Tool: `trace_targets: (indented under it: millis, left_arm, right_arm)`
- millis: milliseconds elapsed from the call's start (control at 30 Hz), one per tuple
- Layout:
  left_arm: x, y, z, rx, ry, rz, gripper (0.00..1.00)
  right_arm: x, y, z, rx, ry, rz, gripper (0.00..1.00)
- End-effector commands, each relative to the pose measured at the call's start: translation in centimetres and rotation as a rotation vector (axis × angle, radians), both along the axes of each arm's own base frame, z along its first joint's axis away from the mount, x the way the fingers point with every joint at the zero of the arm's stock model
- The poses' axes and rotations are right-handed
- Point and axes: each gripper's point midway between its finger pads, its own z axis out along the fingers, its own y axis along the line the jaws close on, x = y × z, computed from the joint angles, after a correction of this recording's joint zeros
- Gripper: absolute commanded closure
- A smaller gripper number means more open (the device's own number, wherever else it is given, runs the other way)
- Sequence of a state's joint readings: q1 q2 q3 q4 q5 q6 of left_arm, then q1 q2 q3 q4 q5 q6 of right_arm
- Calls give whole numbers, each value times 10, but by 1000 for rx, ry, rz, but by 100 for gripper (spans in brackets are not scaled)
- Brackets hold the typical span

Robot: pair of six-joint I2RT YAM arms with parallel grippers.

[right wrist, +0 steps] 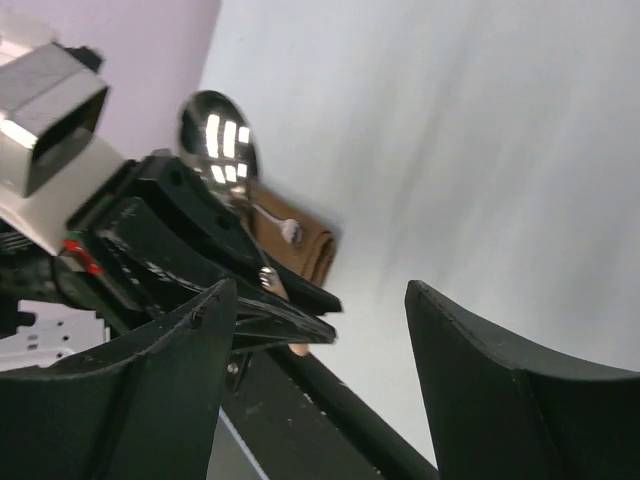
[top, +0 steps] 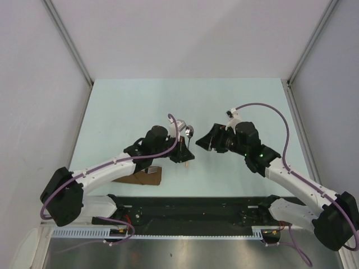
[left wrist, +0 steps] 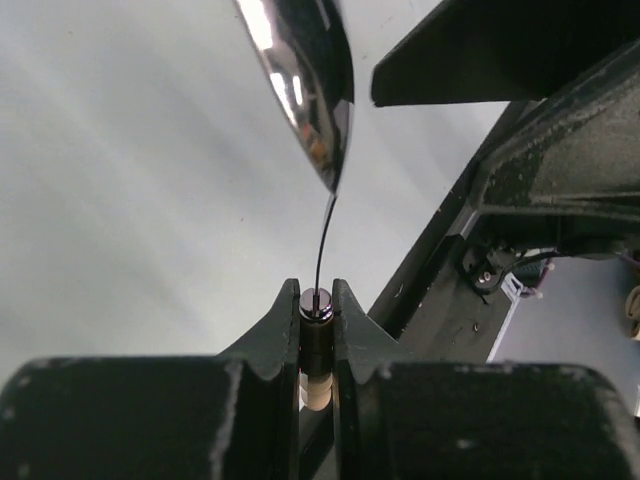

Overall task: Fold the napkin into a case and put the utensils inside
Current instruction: Pass from the left arm to the right

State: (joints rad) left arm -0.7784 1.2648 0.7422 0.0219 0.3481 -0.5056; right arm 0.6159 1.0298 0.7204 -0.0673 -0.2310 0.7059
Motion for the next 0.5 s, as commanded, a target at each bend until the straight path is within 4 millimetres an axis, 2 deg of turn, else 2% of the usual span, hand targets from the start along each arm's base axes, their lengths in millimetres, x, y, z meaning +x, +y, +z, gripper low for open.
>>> trace_targets:
  millis: [0, 100, 200, 333, 400, 467]
  left_arm:
    - [-11, -10, 18, -67, -61, -92, 100]
    - [-16, -17, 25, -108, -45, -123, 100]
    - [-20, -22, 26, -124, -20, -139, 100]
    - [-26, -28, 32, -158, 7, -157, 100]
    - [-29, -31, 32, -155, 16, -159, 100]
    - [-30, -34, 34, -166, 29, -163, 100]
  right_arm:
    - [-11, 38, 48, 138, -112, 146, 28]
    - [-9, 45, 45, 117, -147, 149, 32]
    - [-5, 49, 46, 110, -179, 143, 40]
    - [2, 53, 38, 77, -187, 128, 56]
    - [3, 56, 42, 83, -213, 121, 61]
    - [3, 60, 43, 77, -232, 123, 70]
